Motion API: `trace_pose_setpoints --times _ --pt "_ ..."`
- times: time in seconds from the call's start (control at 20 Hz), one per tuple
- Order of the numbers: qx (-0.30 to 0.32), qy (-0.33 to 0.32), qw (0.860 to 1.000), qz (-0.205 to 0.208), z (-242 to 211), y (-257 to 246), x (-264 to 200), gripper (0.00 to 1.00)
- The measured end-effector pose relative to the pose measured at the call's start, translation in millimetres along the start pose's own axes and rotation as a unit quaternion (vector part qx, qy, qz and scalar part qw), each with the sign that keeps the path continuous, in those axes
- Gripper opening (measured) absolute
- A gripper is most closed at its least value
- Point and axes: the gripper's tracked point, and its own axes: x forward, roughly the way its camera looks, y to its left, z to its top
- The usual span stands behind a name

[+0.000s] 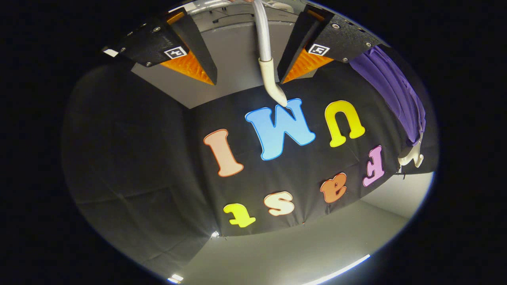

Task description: Iron the clothes twice with a garment steamer, once on the left side and once on the right side.

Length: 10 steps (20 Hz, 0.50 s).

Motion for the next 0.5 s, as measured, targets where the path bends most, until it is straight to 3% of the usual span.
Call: trace_pose_setpoints --times 0.25,0.5 --pt "0.088 0.079 0.99 0.07 -29 16 53 0.94" --pt "0.202 0.147 0.962 0.11 -46 22 97 0.94"
